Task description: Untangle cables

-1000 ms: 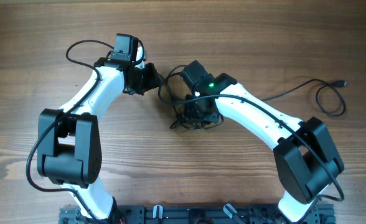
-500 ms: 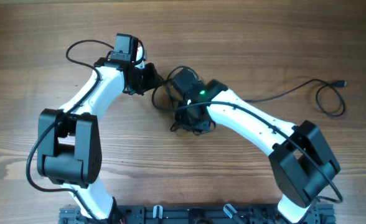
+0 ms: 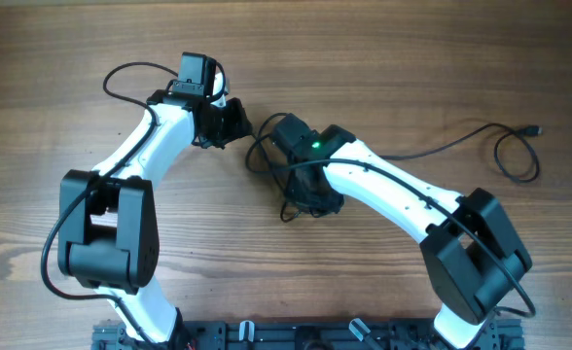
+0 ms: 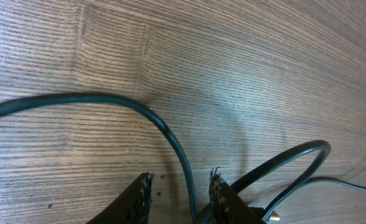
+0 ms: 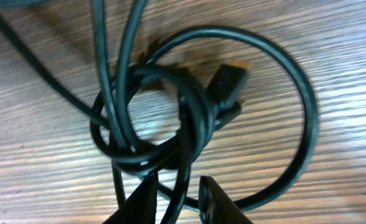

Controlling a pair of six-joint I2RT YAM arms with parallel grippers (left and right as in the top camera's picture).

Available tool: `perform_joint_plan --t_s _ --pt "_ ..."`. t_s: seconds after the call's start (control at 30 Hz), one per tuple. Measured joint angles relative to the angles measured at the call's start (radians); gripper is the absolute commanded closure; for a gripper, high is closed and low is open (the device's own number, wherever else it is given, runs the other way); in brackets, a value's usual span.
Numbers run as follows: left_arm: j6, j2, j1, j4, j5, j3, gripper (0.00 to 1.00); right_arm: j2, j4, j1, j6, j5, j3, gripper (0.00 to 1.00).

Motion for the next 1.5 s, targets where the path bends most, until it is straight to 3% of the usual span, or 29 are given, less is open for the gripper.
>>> perform_joint_plan --t_s 0.57,0.73,0.87,1.1,1.17,1.27,1.37,1.5 --pt "0.0 0.0 0.0 0.0 0.0 0.0 0.68 0.0 -0.072 -0.085 0.0 0.044 0.0 0.7" --pt "0.027 0.0 0.0 0.0 0.0 0.0 0.44 -0.002 0.0 -0.098 0.0 0.024 -0.049 0.69" --pt "0.061 0.0 0.0 0.005 0.0 0.0 0.39 -0.003 0.152 -0.098 0.001 -0.045 -0.148 0.82" --pt "0.076 0.0 0.0 0.004 0.0 0.0 0.38 -0.018 0.408 -0.098 -0.028 -0.127 -0.203 0.96" --pt "0.078 0.0 0.0 0.004 0.0 0.0 0.38 -0.018 0.47 -0.098 -0.065 -0.126 -0.207 0.96" --pt "0.079 0.0 0.0 0.004 0.0 0.0 0.41 -0.018 0.513 -0.098 -0.103 -0.11 -0.207 0.96" --pt "0.088 0.0 0.0 0.004 0.001 0.0 0.71 -0.018 0.512 -0.098 -0.143 -0.092 -0.207 0.96" --pt "0.179 0.0 0.002 -0.002 0.084 0.0 0.74 -0.018 0.515 -0.098 -0.168 -0.088 -0.208 0.96"
